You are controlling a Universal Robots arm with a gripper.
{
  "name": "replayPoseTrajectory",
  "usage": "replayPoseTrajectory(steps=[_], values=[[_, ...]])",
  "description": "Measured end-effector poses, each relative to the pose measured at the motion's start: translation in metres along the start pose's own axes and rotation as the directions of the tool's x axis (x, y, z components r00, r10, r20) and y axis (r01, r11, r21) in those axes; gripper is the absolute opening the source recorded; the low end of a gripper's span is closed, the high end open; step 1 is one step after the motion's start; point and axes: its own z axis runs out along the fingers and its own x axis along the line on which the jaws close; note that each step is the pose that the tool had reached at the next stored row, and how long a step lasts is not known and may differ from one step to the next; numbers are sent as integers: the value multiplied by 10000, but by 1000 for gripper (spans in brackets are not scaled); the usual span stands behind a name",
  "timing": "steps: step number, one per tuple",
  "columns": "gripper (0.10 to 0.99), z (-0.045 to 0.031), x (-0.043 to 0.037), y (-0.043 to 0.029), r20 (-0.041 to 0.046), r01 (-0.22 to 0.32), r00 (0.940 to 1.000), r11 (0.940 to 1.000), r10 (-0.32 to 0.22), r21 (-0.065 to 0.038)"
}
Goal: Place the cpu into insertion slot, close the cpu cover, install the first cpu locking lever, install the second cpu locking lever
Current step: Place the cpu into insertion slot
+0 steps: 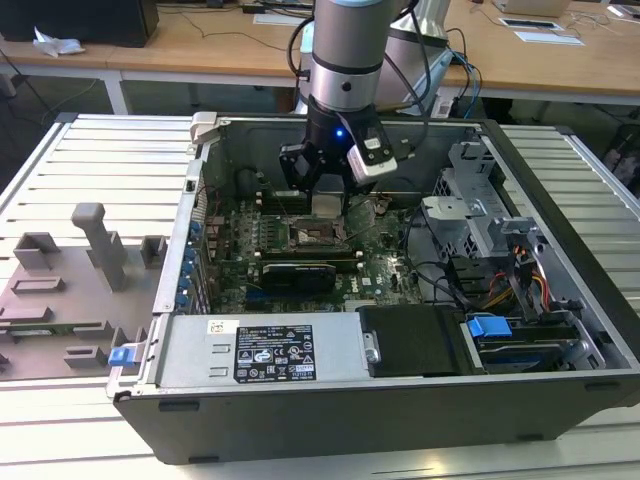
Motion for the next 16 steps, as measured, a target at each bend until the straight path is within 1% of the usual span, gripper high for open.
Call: replayPoseTrajectory(steps=[3, 5, 6, 9, 12, 14, 16], values=[[545, 4, 0, 0, 17, -486, 9988, 9988, 486, 18], [545, 10, 0, 0, 35, -1057, 9944, 9944, 1057, 21], [545, 12, 0, 0, 39, -1202, 9927, 9927, 1202, 19], [545, 20, 0, -1, 58, -1863, 9825, 9825, 1863, 17], [545, 26, 0, -1, 69, -2253, 9743, 9743, 2253, 13], [545, 31, -1, -1, 79, -2575, 9663, 9663, 2574, 10], [545, 33, -1, -1, 84, -2719, 9623, 9623, 2719, 11]])
